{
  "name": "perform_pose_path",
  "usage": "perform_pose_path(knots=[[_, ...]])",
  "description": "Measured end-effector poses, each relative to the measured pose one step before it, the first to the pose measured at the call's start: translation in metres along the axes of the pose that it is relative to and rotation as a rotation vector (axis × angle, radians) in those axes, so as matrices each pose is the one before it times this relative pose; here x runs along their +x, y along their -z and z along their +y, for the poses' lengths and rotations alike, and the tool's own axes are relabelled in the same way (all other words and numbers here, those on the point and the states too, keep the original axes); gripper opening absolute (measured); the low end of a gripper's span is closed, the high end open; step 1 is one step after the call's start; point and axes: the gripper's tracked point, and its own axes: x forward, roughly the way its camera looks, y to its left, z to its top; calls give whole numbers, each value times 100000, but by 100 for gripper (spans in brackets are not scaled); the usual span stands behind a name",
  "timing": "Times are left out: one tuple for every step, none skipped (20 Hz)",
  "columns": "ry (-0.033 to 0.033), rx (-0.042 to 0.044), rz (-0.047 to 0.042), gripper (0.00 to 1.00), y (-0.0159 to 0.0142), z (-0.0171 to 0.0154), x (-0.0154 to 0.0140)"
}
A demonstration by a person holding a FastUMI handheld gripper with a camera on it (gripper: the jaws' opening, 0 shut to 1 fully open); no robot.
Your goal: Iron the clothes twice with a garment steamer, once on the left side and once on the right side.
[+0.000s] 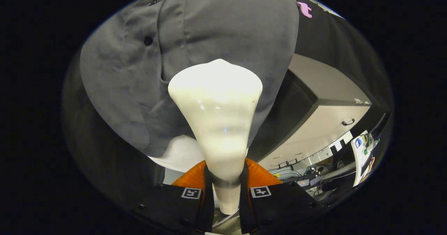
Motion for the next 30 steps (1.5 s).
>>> perform_pose_path(knots=[[-43,9,-2251,37,-1218,226,-886],[-17,225,-2352,37,-1280,123,-810],[52,175,-2211,37,-1337,157,-769],[-275,51,-2324,37,-1241,119,-710],[-667,-217,-2088,37,-1221,385,-695],[-1035,-256,-2267,37,-1311,707,-876],[-1365,-443,-2245,37,-1187,649,-620],[-1109,-843,-1897,37,-1213,647,-544],[-918,-931,-1959,37,-1107,698,-618],[-735,-838,-1861,37,-1108,804,-473],[-506,-1660,-1593,37,-666,499,-355],[-442,-1525,-1753,37,-957,635,-347],[-428,-1015,-1080,37,-604,594,-139],[-329,-791,-1166,37,-814,853,-151],[-389,-567,-1094,37,-658,817,107],[-684,-829,-814,37,-727,735,-84],[-678,-503,-1122,37,-874,639,19],[-481,-767,-1596,37,-763,902,66],[18,-1122,-899,37,-749,580,-54],[205,-1050,-765,37,-577,749,-214],[226,-636,-670,37,-349,393,7],[210,-690,366,37,-66,306,316],[328,-530,155,37,116,488,223],[195,-613,290,37,-154,487,309],[-76,-785,876,37,194,422,433],[77,-463,981,37,301,331,642],[409,-209,931,37,420,133,499],[381,-503,1293,37,437,177,408],[286,-705,748,37,342,149,293],[-306,-1040,890,37,603,312,286]])
